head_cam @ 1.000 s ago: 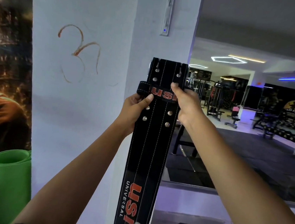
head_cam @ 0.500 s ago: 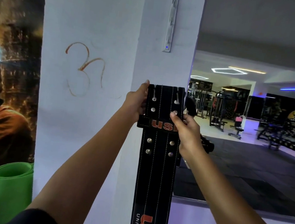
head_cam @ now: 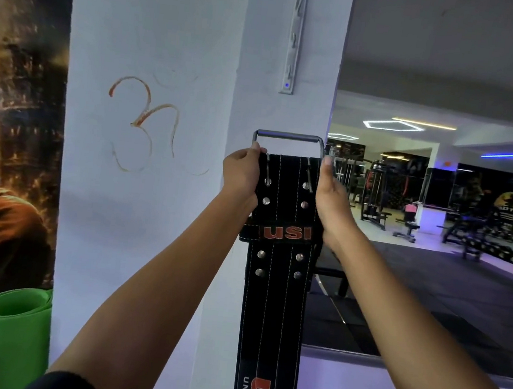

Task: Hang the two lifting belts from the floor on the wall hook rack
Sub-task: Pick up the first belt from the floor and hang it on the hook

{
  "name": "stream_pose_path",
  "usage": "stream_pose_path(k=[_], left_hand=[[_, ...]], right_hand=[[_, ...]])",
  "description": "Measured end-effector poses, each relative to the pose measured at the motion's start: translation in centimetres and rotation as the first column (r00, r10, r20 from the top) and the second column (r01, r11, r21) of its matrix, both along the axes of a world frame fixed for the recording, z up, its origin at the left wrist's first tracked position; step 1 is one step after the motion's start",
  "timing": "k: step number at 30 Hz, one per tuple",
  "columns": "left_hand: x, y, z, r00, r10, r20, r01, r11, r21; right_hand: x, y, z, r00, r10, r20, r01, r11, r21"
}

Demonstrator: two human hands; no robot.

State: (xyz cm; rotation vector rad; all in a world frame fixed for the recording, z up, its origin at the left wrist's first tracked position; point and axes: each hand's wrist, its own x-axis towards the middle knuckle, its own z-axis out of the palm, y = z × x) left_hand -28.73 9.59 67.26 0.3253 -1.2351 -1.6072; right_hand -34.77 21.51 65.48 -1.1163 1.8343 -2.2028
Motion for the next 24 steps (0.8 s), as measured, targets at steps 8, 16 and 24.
stream_pose_path(k=[8, 16, 24], left_hand=[[-0.6, -1.0, 1.3, 0.996, 0.078, -0.048, -0.085, 0.981, -0.173], [-3.6, -4.4, 6.1, 0.972, 0.194, -0.131, -0.221, 0.946, -0.236], [-9.4, -8.8, 11.6, 0.956, 0.255, -0.146, -0.287, 0.916, -0.280]], right_hand=[[-1.1, -4.1, 3.4, 0.986, -0.161, -0.043, 0.153, 0.977, -0.150], [-3.4, -9.6, 7.9, 0.943, -0.318, -0.101, 0.278, 0.916, -0.288], [-9.3, -14.0, 13.3, 0.922, -0.347, -0.173, 0.276, 0.902, -0.333]])
